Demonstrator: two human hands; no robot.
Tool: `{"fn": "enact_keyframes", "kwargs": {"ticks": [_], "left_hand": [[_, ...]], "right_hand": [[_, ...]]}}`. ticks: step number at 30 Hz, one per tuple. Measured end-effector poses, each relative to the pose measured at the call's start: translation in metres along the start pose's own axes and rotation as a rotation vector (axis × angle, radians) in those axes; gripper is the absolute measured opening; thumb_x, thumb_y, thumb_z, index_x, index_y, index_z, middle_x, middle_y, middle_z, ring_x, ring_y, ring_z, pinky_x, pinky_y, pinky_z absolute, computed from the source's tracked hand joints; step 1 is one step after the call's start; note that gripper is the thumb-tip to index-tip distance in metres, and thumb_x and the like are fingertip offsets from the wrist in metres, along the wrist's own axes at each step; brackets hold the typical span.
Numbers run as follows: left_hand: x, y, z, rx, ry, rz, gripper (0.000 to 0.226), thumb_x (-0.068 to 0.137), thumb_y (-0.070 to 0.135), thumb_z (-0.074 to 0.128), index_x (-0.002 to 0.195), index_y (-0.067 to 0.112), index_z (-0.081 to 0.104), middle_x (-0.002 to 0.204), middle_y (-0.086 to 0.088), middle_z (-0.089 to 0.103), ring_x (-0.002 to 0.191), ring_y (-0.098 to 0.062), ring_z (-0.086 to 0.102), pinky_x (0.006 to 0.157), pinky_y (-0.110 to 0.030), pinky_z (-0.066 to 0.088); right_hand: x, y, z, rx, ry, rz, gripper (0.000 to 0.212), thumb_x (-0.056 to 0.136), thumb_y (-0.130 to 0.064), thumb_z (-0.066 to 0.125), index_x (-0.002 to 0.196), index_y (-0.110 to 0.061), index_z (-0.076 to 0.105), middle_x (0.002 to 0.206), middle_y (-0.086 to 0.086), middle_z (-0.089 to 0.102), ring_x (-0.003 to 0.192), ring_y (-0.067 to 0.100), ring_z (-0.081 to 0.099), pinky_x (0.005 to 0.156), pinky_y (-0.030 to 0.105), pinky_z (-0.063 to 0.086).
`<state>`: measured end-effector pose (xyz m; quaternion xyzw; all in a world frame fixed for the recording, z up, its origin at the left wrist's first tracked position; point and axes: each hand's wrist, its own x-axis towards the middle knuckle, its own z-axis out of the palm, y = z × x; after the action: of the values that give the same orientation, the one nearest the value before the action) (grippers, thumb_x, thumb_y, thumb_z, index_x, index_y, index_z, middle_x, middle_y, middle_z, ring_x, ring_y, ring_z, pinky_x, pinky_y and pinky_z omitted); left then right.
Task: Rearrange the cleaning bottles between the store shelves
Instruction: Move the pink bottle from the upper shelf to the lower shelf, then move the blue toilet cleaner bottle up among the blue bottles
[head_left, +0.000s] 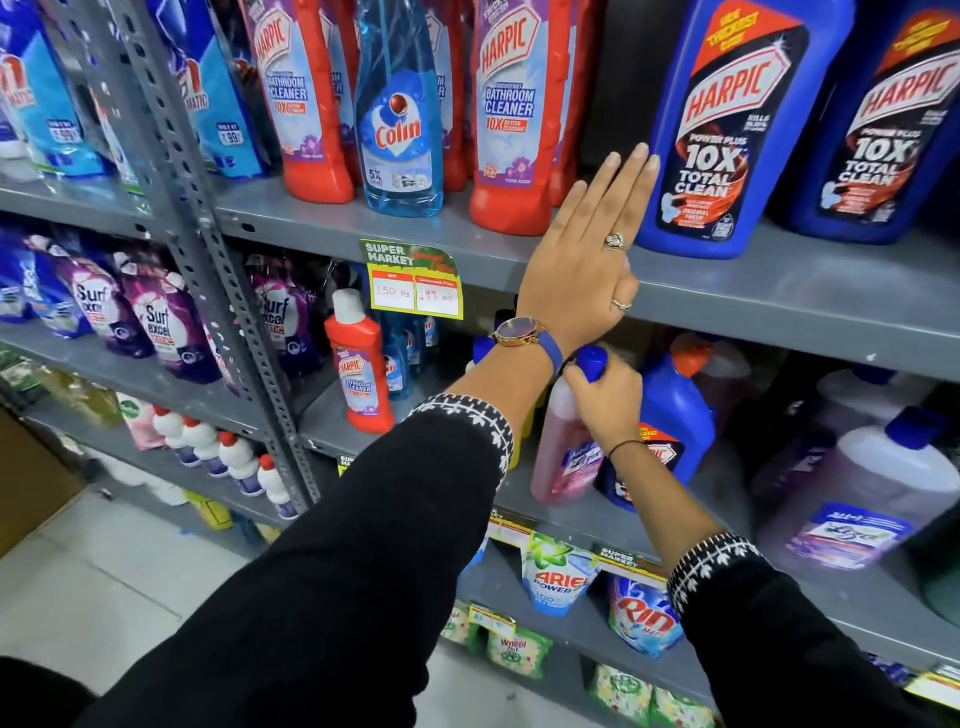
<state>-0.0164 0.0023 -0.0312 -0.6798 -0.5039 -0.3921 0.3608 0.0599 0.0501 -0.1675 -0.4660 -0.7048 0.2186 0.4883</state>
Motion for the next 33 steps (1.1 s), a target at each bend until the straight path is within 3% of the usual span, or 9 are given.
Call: {"fn": "enact_keyframes", "kwargs": {"ticks": [8,11,13,16,20,23,26,29,33], "left_hand": [[0.0,0.001,-0.001,0.006,-0.01,-0.008,0.073,0.069,0.006,0.043,0.141,-0.002,0.035,0.147,-0.016,0.037,0.138,-0.028,0.028,0.116,-0.036,0.013],[0.0,0.001,-0.001,0.006,-0.017,-0.012,0.074,0.068,0.007,0.043,0.141,-0.003,0.034,0.148,-0.016,0.036,0.138,-0.028,0.028,0.116,-0.037,0.013],[0.0,0.002,-0.002,0.009,-0.021,-0.012,0.074,0.068,0.006,0.043,0.141,-0.003,0.034,0.148,-0.015,0.036,0.138,-0.028,0.028,0.116,-0.036,0.013],[0.0,0.001,-0.002,0.005,-0.016,-0.014,0.074,0.068,0.005,0.043,0.141,-0.003,0.034,0.148,-0.015,0.036,0.138,-0.028,0.028,0.116,-0.036,0.013],[0.0,0.002,-0.003,-0.009,-0.008,-0.016,0.073,0.069,0.005,0.041,0.141,-0.003,0.035,0.147,-0.016,0.037,0.138,-0.028,0.029,0.115,-0.036,0.013],[0.0,0.002,-0.002,-0.014,-0.005,-0.019,0.072,0.069,0.005,0.039,0.141,-0.003,0.035,0.147,-0.015,0.038,0.138,-0.028,0.029,0.115,-0.036,0.014],[0.0,0.001,-0.001,-0.014,-0.008,-0.019,0.072,0.069,0.005,0.04,0.141,-0.003,0.035,0.147,-0.015,0.037,0.138,-0.028,0.029,0.116,-0.036,0.013],[0.0,0.001,0.0,-0.012,-0.012,-0.016,0.074,0.069,0.003,0.044,0.141,-0.002,0.034,0.148,-0.015,0.036,0.138,-0.028,0.028,0.116,-0.035,0.012],[-0.001,0.001,0.001,-0.015,-0.009,-0.016,0.075,0.069,0.002,0.045,0.142,-0.002,0.033,0.148,-0.015,0.036,0.139,-0.028,0.027,0.116,-0.034,0.009]], "right_hand": [[-0.009,-0.001,-0.009,0.093,0.01,-0.128,0.031,0.075,-0.019,0.068,0.1,-0.02,0.049,0.097,-0.001,0.057,0.088,0.011,0.05,0.075,0.02,0.039],[-0.012,0.005,-0.02,-0.062,0.222,-0.19,0.041,0.076,-0.022,0.069,0.111,-0.009,0.052,0.113,0.015,0.058,0.106,0.025,0.05,0.093,0.036,0.036],[-0.012,0.012,-0.028,-0.226,0.392,-0.056,0.051,0.076,-0.03,0.068,0.118,-0.006,0.05,0.127,0.021,0.052,0.12,0.033,0.043,0.097,0.042,0.024],[-0.011,0.027,-0.039,-0.185,0.454,0.23,0.079,0.074,-0.045,0.069,0.132,-0.001,0.037,0.142,0.022,0.038,0.132,0.036,0.033,0.104,0.049,0.02],[-0.01,0.043,-0.045,-0.151,0.342,0.41,0.069,0.067,-0.064,0.068,0.105,-0.008,0.051,0.111,0.013,0.062,0.114,0.031,0.051,0.105,0.051,0.023],[-0.006,0.041,-0.044,-0.182,0.35,0.352,0.049,0.066,-0.056,0.064,0.088,-0.016,0.047,0.095,0.011,0.066,0.101,0.033,0.057,0.106,0.054,0.024],[-0.003,0.037,-0.043,-0.186,0.379,0.299,0.042,0.066,-0.045,0.065,0.091,-0.016,0.046,0.09,0.011,0.067,0.095,0.033,0.059,0.106,0.056,0.023],[-0.001,0.034,-0.04,-0.228,0.379,0.366,0.055,0.069,-0.05,0.066,0.102,-0.009,0.049,0.094,0.016,0.067,0.099,0.036,0.059,0.106,0.057,0.022],[0.002,0.032,-0.046,-0.173,0.414,0.311,0.053,0.068,-0.057,0.068,0.093,-0.013,0.053,0.089,0.014,0.069,0.09,0.038,0.061,0.091,0.048,0.04]]}}
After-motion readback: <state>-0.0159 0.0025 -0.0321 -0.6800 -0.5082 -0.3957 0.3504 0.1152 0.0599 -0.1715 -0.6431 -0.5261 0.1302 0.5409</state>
